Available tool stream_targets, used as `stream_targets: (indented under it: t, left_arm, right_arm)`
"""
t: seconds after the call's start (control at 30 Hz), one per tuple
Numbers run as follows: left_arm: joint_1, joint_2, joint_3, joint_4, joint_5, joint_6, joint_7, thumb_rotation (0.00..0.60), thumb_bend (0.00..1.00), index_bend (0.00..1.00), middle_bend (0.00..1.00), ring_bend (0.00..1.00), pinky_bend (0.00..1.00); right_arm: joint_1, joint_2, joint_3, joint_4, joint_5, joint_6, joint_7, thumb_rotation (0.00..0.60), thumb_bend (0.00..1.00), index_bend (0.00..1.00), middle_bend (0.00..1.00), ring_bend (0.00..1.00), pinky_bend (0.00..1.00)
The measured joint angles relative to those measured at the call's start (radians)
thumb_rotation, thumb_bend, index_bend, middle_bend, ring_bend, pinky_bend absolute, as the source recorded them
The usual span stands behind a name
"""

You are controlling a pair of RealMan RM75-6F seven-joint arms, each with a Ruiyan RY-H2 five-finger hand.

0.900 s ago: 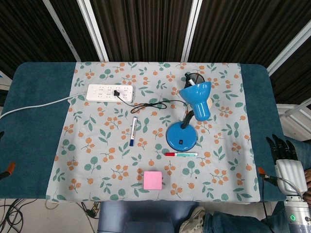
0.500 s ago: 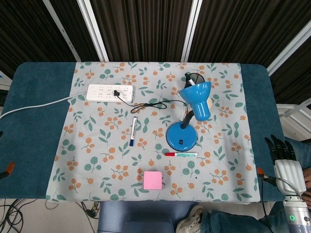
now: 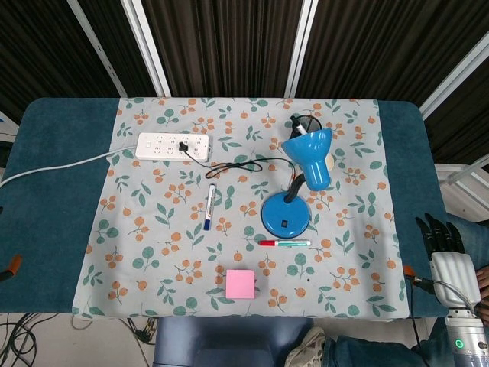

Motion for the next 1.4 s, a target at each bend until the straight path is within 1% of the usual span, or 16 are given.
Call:
stream_targets:
  t: [0.17,0.23,0.27,0.3,0.33,0.4,0.43,0.5,0.53,0.6,0.7,0.8,0.87,1.03,1.17,1.4]
  left_arm:
    - [0.004,0.004,-0.002,-0.002,0.000,0.006,-0.011,0.600,0.28,0.04,0.04,0.00,0.09]
    - [0.007,0.008,-0.004,-0.003,-0.004,0.010,-0.021,0.600,0.28,0.04,0.04,0.00,0.09]
    - [0.008,0.009,-0.005,-0.002,-0.007,0.011,-0.024,0.600,0.28,0.04,0.04,0.00,0.09]
    - [0.009,0.011,-0.006,-0.001,-0.010,0.011,-0.027,0.600,0.28,0.04,0.04,0.00,0.09]
    - [0.009,0.012,-0.007,0.000,-0.013,0.008,-0.030,0.600,0.28,0.04,0.04,0.00,0.09]
    - [0.008,0.013,-0.007,0.000,-0.013,0.003,-0.034,0.600,0.28,0.04,0.04,0.00,0.09]
    - [0.007,0.014,-0.007,0.000,-0.011,0.001,-0.035,0.600,0.28,0.04,0.04,0.00,0.09]
    - [0.006,0.015,-0.005,0.000,-0.007,0.000,-0.037,0.600,0.28,0.04,0.04,0.00,0.09]
    - [0.006,0.015,-0.005,0.000,-0.006,0.000,-0.038,0.600,0.28,0.04,0.04,0.00,0.09]
    - [0.007,0.016,-0.005,0.001,-0.007,0.001,-0.040,0.600,0.28,0.04,0.04,0.00,0.09]
    - [0.008,0.017,-0.007,0.002,-0.011,0.001,-0.044,0.600,0.28,0.04,0.04,0.00,0.09]
    - [0.007,0.018,-0.008,0.003,-0.011,-0.001,-0.048,0.600,0.28,0.04,0.04,0.00,0.09]
    - [0.007,0.019,-0.007,0.004,-0.010,-0.003,-0.050,0.600,0.28,0.04,0.04,0.00,0.09]
    - [0.005,0.019,-0.009,0.008,-0.016,-0.008,-0.055,0.600,0.28,0.04,0.04,0.00,0.09]
    - [0.003,0.020,-0.009,0.009,-0.017,-0.013,-0.056,0.600,0.28,0.04,0.04,0.00,0.09]
    - [0.001,0.021,-0.011,0.013,-0.022,-0.019,-0.064,0.600,0.28,0.04,0.04,0.00,0.09]
  right_arm:
    - [0.005,0.010,-0.014,-0.006,-0.018,-0.016,0.018,0.600,0.29,0.03,0.03,0.12,0.27]
    - [0.010,0.017,-0.025,-0.007,-0.039,-0.027,0.030,0.600,0.29,0.03,0.10,0.19,0.32]
    - [0.013,0.020,-0.031,-0.008,-0.049,-0.033,0.039,0.600,0.29,0.03,0.15,0.23,0.34]
    - [0.016,0.024,-0.036,-0.010,-0.059,-0.039,0.049,0.600,0.29,0.04,0.22,0.29,0.37]
    - [0.021,0.028,-0.043,-0.012,-0.070,-0.049,0.062,0.600,0.29,0.04,0.26,0.33,0.38]
    - [0.032,0.030,-0.049,-0.015,-0.080,-0.068,0.072,0.600,0.29,0.05,0.37,0.45,0.43]
    - [0.040,0.032,-0.051,-0.017,-0.082,-0.085,0.075,0.600,0.29,0.05,0.39,0.48,0.44]
    - [0.057,0.034,-0.053,-0.021,-0.082,-0.119,0.080,0.600,0.29,0.05,0.47,0.59,0.48]
    - [0.070,0.036,-0.055,-0.023,-0.080,-0.149,0.083,0.600,0.29,0.05,0.49,0.62,0.49]
    - [0.095,0.039,-0.056,-0.027,-0.077,-0.200,0.085,0.600,0.33,0.05,0.56,0.69,0.52]
    - [0.149,0.034,-0.050,-0.033,-0.067,-0.287,0.072,0.600,0.40,0.05,0.62,0.77,0.56]
    - [0.204,0.012,-0.037,-0.040,-0.046,-0.357,0.044,0.600,0.47,0.05,0.67,0.81,0.60]
    - [0.232,-0.007,-0.026,-0.045,-0.024,-0.401,0.029,0.600,0.49,0.05,0.69,0.83,0.62]
    - [0.300,-0.060,0.002,-0.056,0.034,-0.488,-0.028,0.600,0.50,0.05,0.72,0.86,0.67]
    - [0.340,-0.093,0.020,-0.066,0.082,-0.545,-0.063,0.600,0.54,0.05,0.74,0.87,0.71]
    - [0.411,-0.161,0.045,-0.060,0.170,-0.629,-0.120,0.600,0.55,0.04,0.75,0.87,0.76]
